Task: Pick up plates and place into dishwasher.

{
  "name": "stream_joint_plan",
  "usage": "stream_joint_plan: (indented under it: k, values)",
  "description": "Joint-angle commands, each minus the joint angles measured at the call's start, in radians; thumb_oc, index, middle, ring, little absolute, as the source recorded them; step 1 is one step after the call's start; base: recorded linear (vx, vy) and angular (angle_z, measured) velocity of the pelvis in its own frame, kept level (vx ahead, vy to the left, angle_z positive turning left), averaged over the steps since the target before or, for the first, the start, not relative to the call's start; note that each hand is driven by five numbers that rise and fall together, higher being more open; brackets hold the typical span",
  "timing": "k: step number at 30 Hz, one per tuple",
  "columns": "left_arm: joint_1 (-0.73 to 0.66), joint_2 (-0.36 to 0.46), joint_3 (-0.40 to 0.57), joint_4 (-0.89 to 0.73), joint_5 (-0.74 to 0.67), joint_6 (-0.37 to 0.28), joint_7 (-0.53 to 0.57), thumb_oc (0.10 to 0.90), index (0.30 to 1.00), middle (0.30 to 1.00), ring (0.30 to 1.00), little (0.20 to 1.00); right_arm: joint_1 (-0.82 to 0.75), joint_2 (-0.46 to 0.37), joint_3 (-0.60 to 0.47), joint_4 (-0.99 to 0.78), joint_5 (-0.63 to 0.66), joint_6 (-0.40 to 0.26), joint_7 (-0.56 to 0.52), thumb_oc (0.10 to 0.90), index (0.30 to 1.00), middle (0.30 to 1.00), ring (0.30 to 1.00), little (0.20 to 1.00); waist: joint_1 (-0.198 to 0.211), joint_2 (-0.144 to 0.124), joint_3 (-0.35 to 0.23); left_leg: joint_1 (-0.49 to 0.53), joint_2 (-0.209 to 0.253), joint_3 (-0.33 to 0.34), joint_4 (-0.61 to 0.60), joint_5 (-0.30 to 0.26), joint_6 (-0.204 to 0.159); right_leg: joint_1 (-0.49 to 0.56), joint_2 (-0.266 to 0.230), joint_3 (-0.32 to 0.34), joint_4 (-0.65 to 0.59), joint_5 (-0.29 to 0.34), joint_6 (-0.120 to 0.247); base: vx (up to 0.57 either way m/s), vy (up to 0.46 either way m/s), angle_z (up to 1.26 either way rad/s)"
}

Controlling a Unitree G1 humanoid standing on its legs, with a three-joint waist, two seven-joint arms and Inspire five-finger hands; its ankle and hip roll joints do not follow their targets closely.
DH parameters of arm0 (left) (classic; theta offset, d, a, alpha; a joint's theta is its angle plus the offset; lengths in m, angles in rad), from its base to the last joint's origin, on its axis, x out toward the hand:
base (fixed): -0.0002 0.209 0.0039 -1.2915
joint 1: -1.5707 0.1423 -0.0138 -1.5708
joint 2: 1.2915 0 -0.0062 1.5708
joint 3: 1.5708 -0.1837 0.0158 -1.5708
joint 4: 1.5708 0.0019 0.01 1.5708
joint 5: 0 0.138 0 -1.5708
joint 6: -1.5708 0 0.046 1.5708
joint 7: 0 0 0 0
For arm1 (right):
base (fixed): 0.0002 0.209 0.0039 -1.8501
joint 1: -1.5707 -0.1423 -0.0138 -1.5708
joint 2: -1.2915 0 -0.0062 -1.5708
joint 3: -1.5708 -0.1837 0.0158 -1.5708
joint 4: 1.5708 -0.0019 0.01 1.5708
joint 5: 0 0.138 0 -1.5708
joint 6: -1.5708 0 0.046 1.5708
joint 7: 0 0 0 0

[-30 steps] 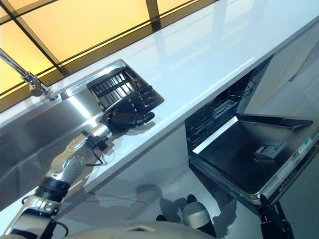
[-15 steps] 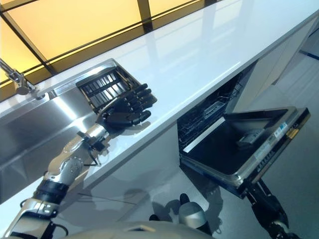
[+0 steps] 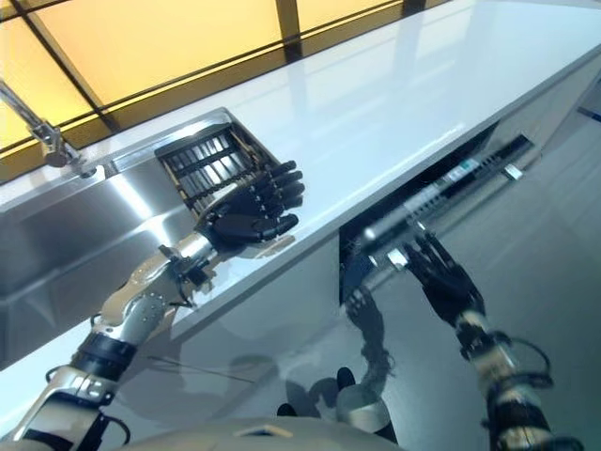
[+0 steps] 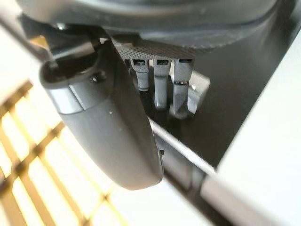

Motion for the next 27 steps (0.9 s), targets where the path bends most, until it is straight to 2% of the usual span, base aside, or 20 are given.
stream_joint_plan:
  k: [1, 13, 20, 24, 27]
  values:
    - [-0.080, -0.019, -0.010, -0.027, -0.036, -0.081, -0.028, 0.800, 0.900, 0.900, 0.900, 0.900, -0.245, 0.021, 0.025, -0.033, 0.046, -0.046, 0.098, 0.800, 0.900, 0.900, 0.900, 0.900, 0.073, 0.029, -0.042, 0.006, 0.005, 0.037, 0.077, -0.124, 0.007, 0.005, 0.005, 0.010, 0.065, -0.115, 0.087, 0.01, 0.011, 0.16]
    - [-0.090, -0.021, -0.007, -0.009, -0.031, -0.084, -0.030, 0.800, 0.900, 0.900, 0.900, 0.900, -0.228, 0.004, 0.020, 0.012, -0.029, -0.053, 0.063, 0.800, 0.900, 0.900, 0.900, 0.900, 0.071, 0.015, -0.047, 0.010, 0.007, 0.044, 0.074, -0.123, 0.006, 0.009, 0.003, 0.009, 0.058, -0.111, 0.089, 0.00, 0.003, 0.05]
    - [-0.075, -0.013, 0.010, -0.030, -0.018, -0.095, -0.040, 0.800, 0.900, 0.900, 0.900, 0.900, -0.136, 0.000, -0.007, 0.033, -0.072, -0.075, 0.078, 0.800, 0.900, 0.900, 0.900, 0.900, 0.060, 0.008, -0.043, 0.011, 0.009, 0.049, 0.071, -0.122, 0.006, 0.006, 0.003, 0.013, 0.057, -0.109, 0.092, 0.00, 0.000, 0.00]
    - [-0.056, -0.011, 0.027, -0.111, -0.065, -0.042, -0.094, 0.800, 0.900, 0.900, 0.900, 0.900, -0.044, 0.024, -0.033, 0.029, -0.059, -0.097, 0.105, 0.800, 0.900, 0.900, 0.900, 0.900, 0.050, 0.006, -0.041, 0.012, 0.011, 0.051, 0.064, -0.117, 0.006, 0.002, 0.004, 0.015, 0.056, -0.106, 0.095, 0.00, 0.000, 0.00]
    - [-0.043, -0.009, 0.027, -0.203, -0.081, -0.003, -0.136, 0.800, 0.900, 0.900, 0.900, 0.900, 0.020, 0.058, -0.045, 0.031, -0.067, -0.100, 0.086, 0.800, 0.900, 0.900, 0.900, 0.900, 0.041, 0.007, -0.039, 0.012, 0.011, 0.048, 0.059, -0.112, 0.006, 0.000, 0.006, 0.018, 0.056, -0.103, 0.096, 0.00, 0.000, 0.00]
